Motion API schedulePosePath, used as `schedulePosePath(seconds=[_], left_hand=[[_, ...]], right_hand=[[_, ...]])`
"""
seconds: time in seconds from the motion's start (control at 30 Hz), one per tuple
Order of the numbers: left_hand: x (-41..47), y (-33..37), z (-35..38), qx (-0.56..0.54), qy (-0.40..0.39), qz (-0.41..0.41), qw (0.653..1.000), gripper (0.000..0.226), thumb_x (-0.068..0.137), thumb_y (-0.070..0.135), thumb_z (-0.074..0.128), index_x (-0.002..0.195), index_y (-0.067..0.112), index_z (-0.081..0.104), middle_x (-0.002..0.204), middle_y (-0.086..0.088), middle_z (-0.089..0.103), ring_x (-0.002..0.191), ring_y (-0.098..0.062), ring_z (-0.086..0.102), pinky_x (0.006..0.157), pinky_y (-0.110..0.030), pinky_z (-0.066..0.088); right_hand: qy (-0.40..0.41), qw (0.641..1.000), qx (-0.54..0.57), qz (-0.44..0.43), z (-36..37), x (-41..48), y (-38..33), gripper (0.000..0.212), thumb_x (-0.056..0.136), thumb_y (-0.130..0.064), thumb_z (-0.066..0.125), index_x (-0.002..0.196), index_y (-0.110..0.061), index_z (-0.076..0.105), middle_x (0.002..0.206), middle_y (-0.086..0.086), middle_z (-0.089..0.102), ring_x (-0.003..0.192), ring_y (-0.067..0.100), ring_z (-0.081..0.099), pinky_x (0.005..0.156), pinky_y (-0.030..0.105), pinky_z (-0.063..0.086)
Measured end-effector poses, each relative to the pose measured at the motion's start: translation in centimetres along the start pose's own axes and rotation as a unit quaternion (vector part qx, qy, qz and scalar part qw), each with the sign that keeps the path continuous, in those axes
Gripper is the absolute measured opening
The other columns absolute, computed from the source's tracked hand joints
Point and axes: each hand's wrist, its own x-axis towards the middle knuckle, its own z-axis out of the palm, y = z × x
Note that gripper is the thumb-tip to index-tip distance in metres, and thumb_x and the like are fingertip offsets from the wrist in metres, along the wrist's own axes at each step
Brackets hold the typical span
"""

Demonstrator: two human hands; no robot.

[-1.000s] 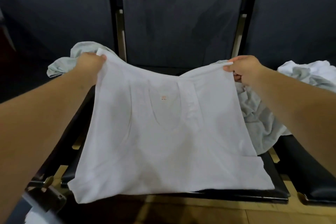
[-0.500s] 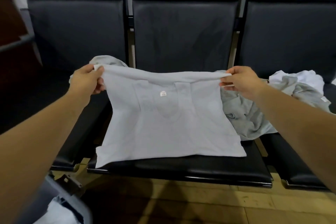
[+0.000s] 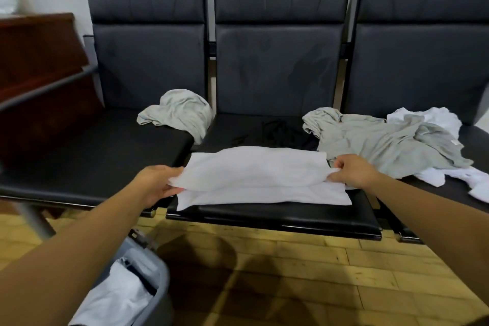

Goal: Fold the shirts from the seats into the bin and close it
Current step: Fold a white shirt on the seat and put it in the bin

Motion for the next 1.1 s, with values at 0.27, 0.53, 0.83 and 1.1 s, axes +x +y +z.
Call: schedulePosePath(seconds=[0.27, 0.53, 0.83, 1.1], left_hand=[[0.2, 0.3, -0.8, -0.08, 0.065, 0.05, 0.993, 0.017, 0.093, -0.004, 0.063, 0.083, 0.005, 0.053, 0.1, -0.018, 0.065, 0.096, -0.028, 0.068, 0.072, -0.031, 0.058], [0.2, -1.9, -1.1, 0.136, 0.047, -0.048, 0.988, 0.021, 0.089, -0.007, 0.067, 0.109, -0.007, 0.06, 0.113, -0.025, 0.063, 0.095, -0.035, 0.072, 0.067, -0.033, 0.061], [0.2, -1.1, -1.0, 0.237, 0.033, -0.055, 0.969, 0.018, 0.093, 0.005, 0.063, 0.109, -0.004, 0.062, 0.094, -0.019, 0.063, 0.073, -0.023, 0.061, 0.055, -0.029, 0.046], [0.3, -1.4, 0.8, 0.346, 0.035, -0.022, 0.937, 0.03, 0.095, 0.026, 0.068, 0.093, -0.004, 0.061, 0.084, -0.021, 0.063, 0.065, -0.025, 0.061, 0.049, -0.029, 0.049]], right_hand=[[0.124, 0.989, 0.024, -0.083, -1.4, -0.5, 1.0, 0.022, 0.081, -0.003, 0.074, 0.087, -0.009, 0.053, 0.076, -0.001, 0.051, 0.067, 0.014, 0.046, 0.056, 0.027, 0.033], [-0.059, 0.955, -0.269, -0.112, -0.2, -0.7, 3.3, 0.015, 0.087, -0.014, 0.061, 0.091, -0.021, 0.048, 0.09, -0.002, 0.052, 0.087, 0.021, 0.05, 0.067, 0.029, 0.037], [-0.102, 0.914, -0.379, -0.103, -0.8, -1.3, 1.6, 0.022, 0.086, -0.005, 0.052, 0.08, -0.026, 0.048, 0.089, -0.005, 0.043, 0.093, 0.021, 0.048, 0.076, 0.028, 0.042], [0.011, 0.952, -0.191, -0.24, 3.8, -3.7, -5.0, 0.026, 0.093, -0.035, 0.06, 0.109, -0.015, 0.059, 0.107, 0.005, 0.048, 0.094, 0.024, 0.053, 0.081, 0.034, 0.043]])
